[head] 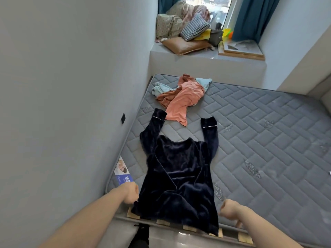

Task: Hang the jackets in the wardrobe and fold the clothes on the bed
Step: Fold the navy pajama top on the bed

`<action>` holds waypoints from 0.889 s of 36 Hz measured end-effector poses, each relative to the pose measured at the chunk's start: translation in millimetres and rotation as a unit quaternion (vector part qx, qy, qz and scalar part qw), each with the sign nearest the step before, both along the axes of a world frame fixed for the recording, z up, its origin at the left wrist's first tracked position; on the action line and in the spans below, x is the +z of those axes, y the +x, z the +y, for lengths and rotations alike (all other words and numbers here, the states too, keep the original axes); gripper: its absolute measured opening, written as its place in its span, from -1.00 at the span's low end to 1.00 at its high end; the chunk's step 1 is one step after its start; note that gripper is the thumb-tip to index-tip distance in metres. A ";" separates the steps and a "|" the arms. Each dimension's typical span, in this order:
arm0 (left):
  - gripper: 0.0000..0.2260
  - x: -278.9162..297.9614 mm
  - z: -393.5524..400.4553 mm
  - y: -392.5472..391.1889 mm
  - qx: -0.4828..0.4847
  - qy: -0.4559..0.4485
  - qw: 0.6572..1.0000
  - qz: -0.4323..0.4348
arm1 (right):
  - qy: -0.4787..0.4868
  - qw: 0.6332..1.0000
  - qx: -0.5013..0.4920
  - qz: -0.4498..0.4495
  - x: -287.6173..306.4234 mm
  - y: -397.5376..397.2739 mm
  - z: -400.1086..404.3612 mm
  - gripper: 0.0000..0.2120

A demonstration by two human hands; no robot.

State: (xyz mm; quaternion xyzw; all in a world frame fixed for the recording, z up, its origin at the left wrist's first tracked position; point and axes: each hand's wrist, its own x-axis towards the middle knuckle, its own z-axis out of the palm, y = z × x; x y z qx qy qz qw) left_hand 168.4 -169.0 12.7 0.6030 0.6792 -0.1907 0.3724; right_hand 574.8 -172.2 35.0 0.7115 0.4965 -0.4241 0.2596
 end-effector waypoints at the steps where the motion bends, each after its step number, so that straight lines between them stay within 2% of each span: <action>1: -0.74 2.6 7.6 -2.2 0.004 0.002 1.000 -0.005 | 0.005 1.000 0.000 0.004 -0.6 -1.4 6.4 -0.82; 5: -0.72 11.3 45.8 -13.3 0.009 0.017 1.000 0.002 | 0.025 0.999 -0.043 0.020 -5.4 -10.3 34.3 -0.93; 15: -0.92 -3.3 173.6 -44.8 0.052 0.023 0.998 -0.021 | 0.106 0.990 -0.056 0.072 -38.8 -55.1 133.1 -0.72; 22: -0.94 -60.4 273.5 -56.5 0.068 0.049 0.995 -0.048 | 0.156 0.979 -0.082 0.099 -73.0 -92.6 210.8 -0.60; 24: -0.86 -84.6 300.5 -55.4 0.074 0.047 0.995 -0.050 | 0.173 0.974 -0.097 0.106 -90.7 -99.9 232.5 -0.58; 27: -0.62 -121.3 334.7 -49.9 0.094 0.043 0.993 -0.057 | 0.187 0.969 -0.120 0.107 -122.3 -107.2 256.2 -0.57; 32: -0.50 -179.7 375.0 -33.4 0.148 0.053 0.985 -0.074 | 0.182 0.972 -0.114 0.100 -185.1 -108.9 287.1 -0.54</action>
